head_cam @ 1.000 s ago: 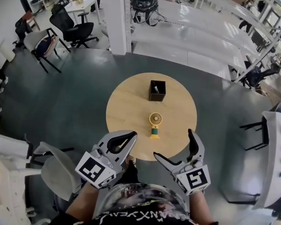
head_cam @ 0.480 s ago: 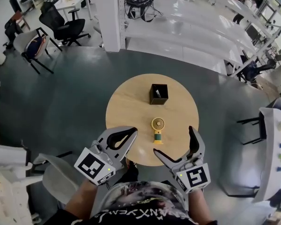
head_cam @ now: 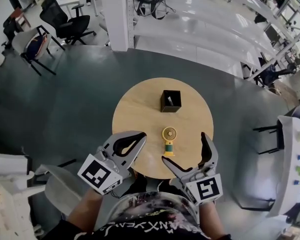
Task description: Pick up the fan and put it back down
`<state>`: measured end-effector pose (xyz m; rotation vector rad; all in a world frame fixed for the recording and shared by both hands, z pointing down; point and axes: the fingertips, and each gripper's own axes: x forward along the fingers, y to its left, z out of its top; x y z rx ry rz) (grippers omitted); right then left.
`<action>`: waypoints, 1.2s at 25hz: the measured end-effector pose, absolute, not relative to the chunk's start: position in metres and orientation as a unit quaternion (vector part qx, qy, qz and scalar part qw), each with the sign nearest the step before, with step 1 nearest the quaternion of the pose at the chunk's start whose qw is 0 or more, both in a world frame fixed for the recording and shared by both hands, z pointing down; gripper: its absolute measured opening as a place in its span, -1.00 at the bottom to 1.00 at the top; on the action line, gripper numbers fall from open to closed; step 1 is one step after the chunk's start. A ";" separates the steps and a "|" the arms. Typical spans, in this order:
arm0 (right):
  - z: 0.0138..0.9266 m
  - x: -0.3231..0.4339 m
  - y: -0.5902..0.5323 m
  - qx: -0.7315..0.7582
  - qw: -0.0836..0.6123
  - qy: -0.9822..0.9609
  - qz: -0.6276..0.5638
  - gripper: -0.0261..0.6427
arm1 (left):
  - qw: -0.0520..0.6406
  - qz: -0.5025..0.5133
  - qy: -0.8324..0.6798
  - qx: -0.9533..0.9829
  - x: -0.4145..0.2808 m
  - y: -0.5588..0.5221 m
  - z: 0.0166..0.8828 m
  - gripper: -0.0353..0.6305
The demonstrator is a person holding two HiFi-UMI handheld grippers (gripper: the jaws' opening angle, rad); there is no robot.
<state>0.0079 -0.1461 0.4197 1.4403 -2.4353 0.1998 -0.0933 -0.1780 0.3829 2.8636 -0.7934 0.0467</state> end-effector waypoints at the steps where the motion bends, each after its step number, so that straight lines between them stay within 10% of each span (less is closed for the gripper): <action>1: 0.421 0.010 -0.147 0.498 0.152 -0.851 0.071 0.83 | 0.083 0.017 -0.270 0.959 -0.091 -0.179 0.383 -0.84; 30: 0.457 0.067 -0.178 0.521 0.145 -0.837 0.082 0.83 | 0.064 0.036 -0.322 0.944 -0.048 -0.176 0.371 -0.84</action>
